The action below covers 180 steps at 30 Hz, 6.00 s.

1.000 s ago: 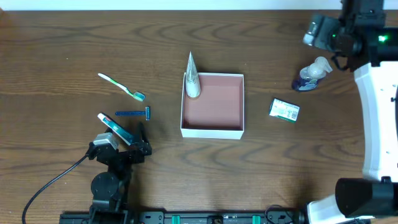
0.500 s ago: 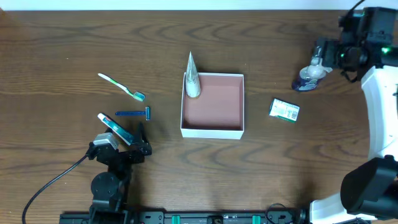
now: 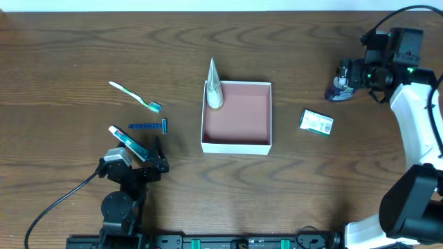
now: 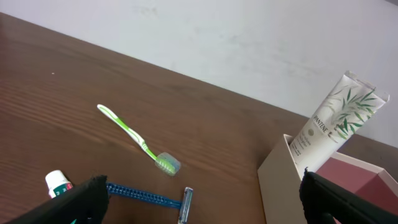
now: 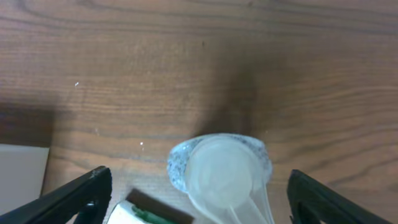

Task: Pack container
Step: 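Lower the right gripper over the blue soap pump and grasp it, then carry the soap pump into the box beside the tube and lower it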

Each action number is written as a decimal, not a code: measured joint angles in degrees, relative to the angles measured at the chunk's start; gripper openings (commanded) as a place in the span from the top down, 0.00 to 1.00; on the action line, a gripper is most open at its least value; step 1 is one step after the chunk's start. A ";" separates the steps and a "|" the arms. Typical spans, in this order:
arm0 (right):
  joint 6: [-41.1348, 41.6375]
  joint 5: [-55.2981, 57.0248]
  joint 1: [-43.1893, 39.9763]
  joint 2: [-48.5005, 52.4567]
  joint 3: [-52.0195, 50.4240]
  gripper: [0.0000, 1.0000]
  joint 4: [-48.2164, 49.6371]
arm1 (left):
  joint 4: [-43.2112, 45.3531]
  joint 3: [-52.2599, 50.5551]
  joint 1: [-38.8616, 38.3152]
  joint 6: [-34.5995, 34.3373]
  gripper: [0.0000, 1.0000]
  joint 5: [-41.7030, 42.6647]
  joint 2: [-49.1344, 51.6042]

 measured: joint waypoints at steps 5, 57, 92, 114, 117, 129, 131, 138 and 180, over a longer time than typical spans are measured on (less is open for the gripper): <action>0.76 -0.17 0.00 0.00 -2.75 0.23 3.67 | 0.00 0.00 0.00 0.00 0.02 0.00 0.00; 2.03 -0.90 0.79 0.00 -7.15 0.38 18.84 | 0.00 0.00 0.00 0.00 0.02 0.00 0.00; 3.50 -0.92 1.84 5.86 -7.34 0.48 21.97 | 0.00 0.00 0.00 0.00 0.02 0.00 0.00; 3.65 -1.11 1.84 5.86 -4.11 0.73 20.94 | 0.00 0.00 0.00 0.00 0.02 0.00 0.00; 3.61 -1.22 1.81 5.84 -4.11 0.76 20.59 | 0.00 0.00 0.00 0.00 0.02 0.00 0.00; 3.56 -1.70 1.86 4.26 -2.34 0.83 14.99 | 0.00 0.00 0.00 0.00 0.02 0.00 0.00; 3.58 -2.40 1.86 2.51 -1.92 0.83 13.35 | 0.00 0.00 0.00 0.00 0.02 0.00 0.00; 5.62 -7.10 4.11 -7.76 -0.46 0.84 12.41 | 0.00 0.00 0.00 0.00 0.03 0.00 0.00; 8.74 0.63 36.20 0.50 0.50 0.82 16.06 | 0.00 0.00 0.00 0.00 0.02 0.00 0.00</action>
